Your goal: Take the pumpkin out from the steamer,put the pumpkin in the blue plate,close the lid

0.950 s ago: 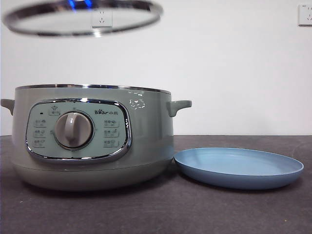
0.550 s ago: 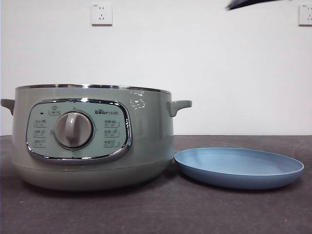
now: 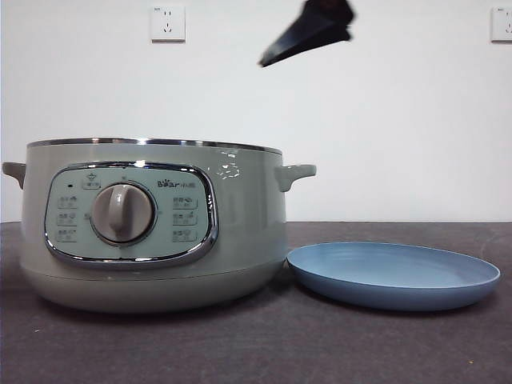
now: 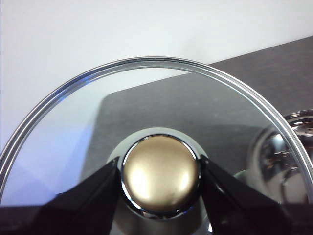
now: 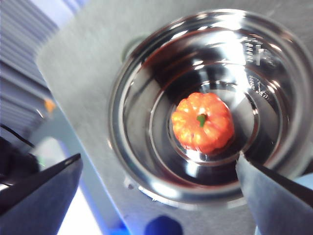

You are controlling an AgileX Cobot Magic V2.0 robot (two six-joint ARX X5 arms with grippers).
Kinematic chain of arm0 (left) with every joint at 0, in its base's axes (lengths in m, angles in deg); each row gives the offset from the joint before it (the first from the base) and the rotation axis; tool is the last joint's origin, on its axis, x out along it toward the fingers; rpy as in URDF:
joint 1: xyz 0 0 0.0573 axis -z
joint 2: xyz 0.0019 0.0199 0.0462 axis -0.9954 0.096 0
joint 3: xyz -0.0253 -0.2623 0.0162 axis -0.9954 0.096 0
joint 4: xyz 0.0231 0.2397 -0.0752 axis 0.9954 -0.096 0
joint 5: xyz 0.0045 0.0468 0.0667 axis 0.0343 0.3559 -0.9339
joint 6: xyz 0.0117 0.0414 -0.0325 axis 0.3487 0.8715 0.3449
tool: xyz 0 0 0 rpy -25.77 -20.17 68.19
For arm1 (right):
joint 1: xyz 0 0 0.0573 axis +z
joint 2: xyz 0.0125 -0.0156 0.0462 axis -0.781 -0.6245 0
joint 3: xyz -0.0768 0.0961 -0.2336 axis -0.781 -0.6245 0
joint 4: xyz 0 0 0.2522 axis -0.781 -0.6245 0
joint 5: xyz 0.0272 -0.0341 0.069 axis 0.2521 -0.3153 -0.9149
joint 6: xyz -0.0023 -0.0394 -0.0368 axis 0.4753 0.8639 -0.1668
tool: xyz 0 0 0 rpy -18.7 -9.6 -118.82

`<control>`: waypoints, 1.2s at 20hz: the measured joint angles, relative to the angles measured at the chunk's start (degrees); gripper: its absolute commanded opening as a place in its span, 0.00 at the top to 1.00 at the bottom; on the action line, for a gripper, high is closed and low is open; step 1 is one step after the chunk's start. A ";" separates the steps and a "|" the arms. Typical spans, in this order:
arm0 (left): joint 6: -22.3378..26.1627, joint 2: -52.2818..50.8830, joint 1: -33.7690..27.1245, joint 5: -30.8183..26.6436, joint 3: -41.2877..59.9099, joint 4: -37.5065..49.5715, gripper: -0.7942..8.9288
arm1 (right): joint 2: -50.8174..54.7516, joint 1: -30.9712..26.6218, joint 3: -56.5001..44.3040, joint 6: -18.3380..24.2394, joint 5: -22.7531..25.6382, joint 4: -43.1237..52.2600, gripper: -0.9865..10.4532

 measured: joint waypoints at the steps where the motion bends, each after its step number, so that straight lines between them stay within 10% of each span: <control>1: 0.09 -0.26 0.00 -1.05 0.00 -0.79 0.93 | -3.04 1.42 4.17 0.79 2.71 -3.08 0.41; 10: 0.50 -0.13 0.00 -2.25 0.00 -3.39 0.93 | -21.90 9.94 23.85 6.27 20.52 -13.38 0.41; 24: 0.50 -0.17 0.00 -2.21 0.00 -4.83 0.93 | -35.56 10.25 23.93 9.62 20.92 -9.57 0.47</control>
